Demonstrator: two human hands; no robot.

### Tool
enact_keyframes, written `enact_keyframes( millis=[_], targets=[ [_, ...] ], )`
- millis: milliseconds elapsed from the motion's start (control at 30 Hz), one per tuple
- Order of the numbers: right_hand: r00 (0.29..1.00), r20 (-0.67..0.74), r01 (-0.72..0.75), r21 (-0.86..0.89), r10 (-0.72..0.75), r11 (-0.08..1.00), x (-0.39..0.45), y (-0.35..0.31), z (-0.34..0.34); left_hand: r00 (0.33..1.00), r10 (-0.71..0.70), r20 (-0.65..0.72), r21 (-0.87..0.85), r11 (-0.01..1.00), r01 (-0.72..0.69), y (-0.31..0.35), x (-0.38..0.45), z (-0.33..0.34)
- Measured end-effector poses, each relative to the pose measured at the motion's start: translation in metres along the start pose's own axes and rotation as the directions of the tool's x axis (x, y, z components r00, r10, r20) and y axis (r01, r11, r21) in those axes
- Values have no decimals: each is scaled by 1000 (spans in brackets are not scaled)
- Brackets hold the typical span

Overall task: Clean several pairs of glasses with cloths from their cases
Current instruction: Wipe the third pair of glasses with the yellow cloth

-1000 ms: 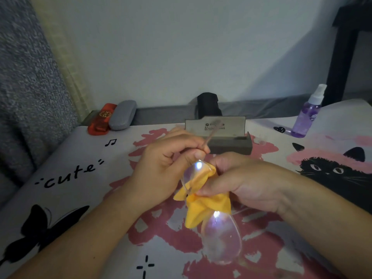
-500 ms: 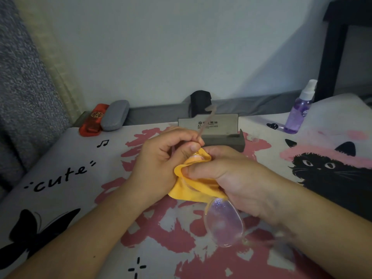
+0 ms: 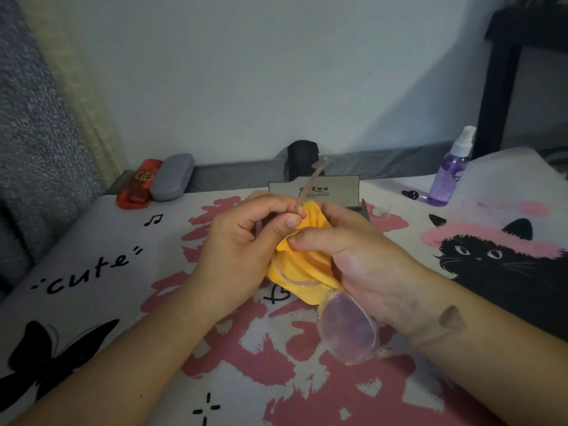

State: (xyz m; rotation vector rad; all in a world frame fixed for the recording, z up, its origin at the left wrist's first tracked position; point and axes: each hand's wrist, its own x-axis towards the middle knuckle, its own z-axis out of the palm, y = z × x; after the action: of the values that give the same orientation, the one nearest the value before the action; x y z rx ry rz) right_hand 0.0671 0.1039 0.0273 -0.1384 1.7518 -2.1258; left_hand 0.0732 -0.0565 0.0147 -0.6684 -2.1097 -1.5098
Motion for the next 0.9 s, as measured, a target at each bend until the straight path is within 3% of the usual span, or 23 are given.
enact_keyframes(
  millis=[167, 300, 367, 400, 433, 500, 533, 567, 667, 733, 767, 833, 900],
  targets=[
    [999, 40, 5, 82, -9, 997, 0, -5, -3, 998, 58, -18, 60, 997, -57, 2, -1, -5],
    [1000, 0, 23, 36, -23, 999, 1, -5, -9, 993, 108, -53, 125, 987, -100, -2, 1, -12],
    [995, -78, 57, -96, -65, 994, 3, -9, -13, 990, 72, -117, 125, 991, -58, -6, 0, -18],
    [980, -141, 102, -262, -143, 960, 4, -11, -18, 988, 41, -147, 101, 995, -26, -8, 0, -22],
    [947, -188, 144, -476, -260, 868, 5, -14, -26, 987, 13, -162, 77, 997, 0, -11, -1, -25],
    [854, -135, 183, -826, -503, 533, 8, -22, -43, 988, -8, -152, 69, 997, 19, -13, -2, -28],
    [807, -75, 179, -914, -585, 365, 9, -26, -49, 990, -4, -143, 72, 997, 14, -13, -2, -28],
    [773, -35, 175, -948, -633, 265, 10, -30, -52, 991, 7, -134, 71, 997, 3, -13, -3, -27],
    [715, -21, 171, -964, -699, 205, 14, -33, -52, 994, 60, -96, 54, 997, -55, -9, -3, -20],
    [709, -22, 216, -944, -705, 248, 15, -29, -41, 993, 88, -73, 57, 995, -84, -9, -3, -15],
    [753, -43, 244, -909, -657, 339, 13, -29, -34, 993, 96, -67, 65, 994, -92, -10, -3, -14],
    [903, -5, 275, -763, -430, 585, 4, -26, -22, 992, 102, -70, 73, 993, -97, -12, -3, -14],
    [967, 162, 253, -623, -194, 740, -6, -23, -18, 991, 105, -85, 70, 993, -100, -16, -2, -16]
  ],
)
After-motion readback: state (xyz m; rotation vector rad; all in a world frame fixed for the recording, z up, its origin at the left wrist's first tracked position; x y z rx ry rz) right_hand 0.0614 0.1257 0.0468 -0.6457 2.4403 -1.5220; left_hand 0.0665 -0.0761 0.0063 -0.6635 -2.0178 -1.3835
